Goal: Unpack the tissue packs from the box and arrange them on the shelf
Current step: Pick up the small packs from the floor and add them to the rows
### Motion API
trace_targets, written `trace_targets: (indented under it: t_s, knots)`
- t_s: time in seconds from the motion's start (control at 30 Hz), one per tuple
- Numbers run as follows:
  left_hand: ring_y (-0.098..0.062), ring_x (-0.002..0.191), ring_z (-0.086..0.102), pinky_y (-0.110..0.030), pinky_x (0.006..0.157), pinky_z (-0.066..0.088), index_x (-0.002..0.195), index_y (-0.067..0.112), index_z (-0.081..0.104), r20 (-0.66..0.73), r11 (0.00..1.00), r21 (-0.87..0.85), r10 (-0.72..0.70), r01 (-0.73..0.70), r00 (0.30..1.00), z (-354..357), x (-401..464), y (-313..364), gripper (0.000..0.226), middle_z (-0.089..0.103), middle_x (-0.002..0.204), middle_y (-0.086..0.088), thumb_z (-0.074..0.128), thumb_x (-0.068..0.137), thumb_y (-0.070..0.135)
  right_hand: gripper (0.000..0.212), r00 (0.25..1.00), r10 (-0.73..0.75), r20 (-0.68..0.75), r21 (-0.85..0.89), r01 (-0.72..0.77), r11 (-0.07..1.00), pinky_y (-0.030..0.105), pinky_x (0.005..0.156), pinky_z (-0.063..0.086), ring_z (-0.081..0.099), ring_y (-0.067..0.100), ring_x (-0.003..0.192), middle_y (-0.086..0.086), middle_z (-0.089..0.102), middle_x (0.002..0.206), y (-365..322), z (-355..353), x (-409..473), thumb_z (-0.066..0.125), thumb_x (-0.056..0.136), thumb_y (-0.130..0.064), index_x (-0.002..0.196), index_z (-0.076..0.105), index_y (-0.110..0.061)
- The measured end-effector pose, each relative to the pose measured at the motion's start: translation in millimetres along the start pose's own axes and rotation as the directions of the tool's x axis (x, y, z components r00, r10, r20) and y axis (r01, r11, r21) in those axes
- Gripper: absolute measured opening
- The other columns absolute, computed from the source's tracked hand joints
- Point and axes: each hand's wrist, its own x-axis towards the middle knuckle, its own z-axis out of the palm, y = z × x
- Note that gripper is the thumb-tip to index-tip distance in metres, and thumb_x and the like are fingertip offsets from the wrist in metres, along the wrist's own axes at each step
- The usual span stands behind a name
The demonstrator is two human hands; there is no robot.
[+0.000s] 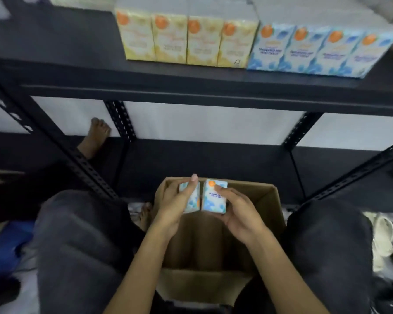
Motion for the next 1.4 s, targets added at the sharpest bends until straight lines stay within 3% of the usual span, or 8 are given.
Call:
trace_targets:
  t_s: [0.13,0.23,0.37,0.57,0.8,0.93,1.13,1.4]
  knots:
    - [-0.023,0.1,0.074,-0.051,0.086,0.061,0.1,0.029,0.067,-0.056,1.0,-0.005,0.001,-0.001,0.998,-4.5,12.2,-1.8,0.059,0.072,0.112,-0.006,0.097,0.054,0.051,0.044,1.0,0.025,0.003,-0.032,-0.025,0.999,0.05,0.097,0.055,0.07,0.032,0.112,0.019,0.072,0.119,-2.6,6.7,14.2,0.071,0.092,-0.019,0.13,0.06,0.001]
    - [-0.031,0.096,0.074,-0.054,0.087,0.059,0.1,0.018,0.067,-0.105,0.989,-0.137,-0.072,0.058,0.992,-7.7,17.2,1.1,0.044,0.075,0.103,-0.015,0.085,0.065,0.038,0.043,0.998,0.036,-0.043,-0.013,-0.037,0.999,0.046,0.09,0.057,0.072,0.03,0.108,0.017,0.074,0.115,-1.4,9.9,22.6,0.073,0.09,-0.02,0.127,0.063,-0.001]
    - [-0.028,0.087,0.071,-0.039,0.072,0.057,0.112,0.007,0.067,-0.035,0.962,-0.235,-0.151,0.139,0.988,-11.1,22.0,4.5,0.04,0.074,0.107,-0.019,0.075,0.085,0.035,0.039,0.998,0.017,-0.065,0.008,-0.017,1.0,0.044,0.086,0.058,0.073,0.03,0.106,0.016,0.075,0.112,-4.2,13.1,25.4,0.073,0.09,-0.019,0.123,0.065,0.0]
    - [-0.028,0.114,0.069,-0.039,0.076,0.061,0.137,0.001,0.052,0.118,0.892,-0.395,-0.187,0.219,0.975,-11.9,22.0,4.5,0.045,0.07,0.125,-0.016,0.062,0.099,0.022,0.035,0.994,-0.034,-0.101,0.037,0.038,0.999,0.043,0.083,0.06,0.074,0.027,0.102,0.013,0.077,0.108,-9.0,0.6,15.3,0.073,0.091,-0.017,0.12,0.064,-0.001]
    - [-0.028,0.106,0.071,-0.04,0.082,0.062,0.116,0.002,0.064,0.074,0.944,-0.296,-0.128,0.144,0.989,0.5,19.4,6.8,0.025,0.073,0.113,-0.017,0.065,0.098,0.02,0.025,0.988,-0.068,-0.138,0.004,0.07,0.998,0.045,0.088,0.06,0.075,0.025,0.099,0.014,0.077,0.108,-11.3,-10.9,19.6,0.075,0.089,-0.017,0.108,0.065,-0.004]
    - [-0.02,0.094,0.074,-0.037,0.084,0.06,0.103,0.004,0.069,0.062,0.991,-0.129,-0.03,0.038,0.998,3.6,12.4,5.4,0.013,0.078,0.09,0.002,0.067,0.095,0.014,0.033,0.991,-0.083,-0.101,-0.009,0.082,0.997,0.043,0.088,0.06,0.075,0.023,0.099,0.011,0.077,0.107,-11.1,-10.3,16.4,0.076,0.089,-0.016,0.117,0.067,-0.002]
    - [-0.028,0.105,0.072,-0.036,0.081,0.057,0.114,0.002,0.069,0.083,0.998,-0.063,0.032,-0.027,0.996,2.3,2.8,16.4,0.023,0.072,0.116,-0.018,0.068,0.096,0.017,0.032,0.959,-0.279,-0.054,-0.227,0.26,0.939,0.043,0.082,0.062,0.074,0.021,0.103,0.006,0.072,0.113,-13.0,-5.1,11.2,0.072,0.092,-0.012,0.122,0.063,-0.018]
    - [-0.028,0.102,0.074,-0.042,0.087,0.06,0.119,0.005,0.059,-0.003,0.973,-0.023,0.229,-0.229,0.973,-30.1,-43.0,97.4,0.03,0.076,0.109,-0.01,0.068,0.095,0.021,0.023,0.901,-0.382,0.203,-0.445,0.433,0.784,0.034,0.072,0.063,0.074,0.015,0.101,0.004,0.076,0.099,-60.3,59.4,-30.0,0.078,0.085,-0.012,0.098,0.061,-0.004]
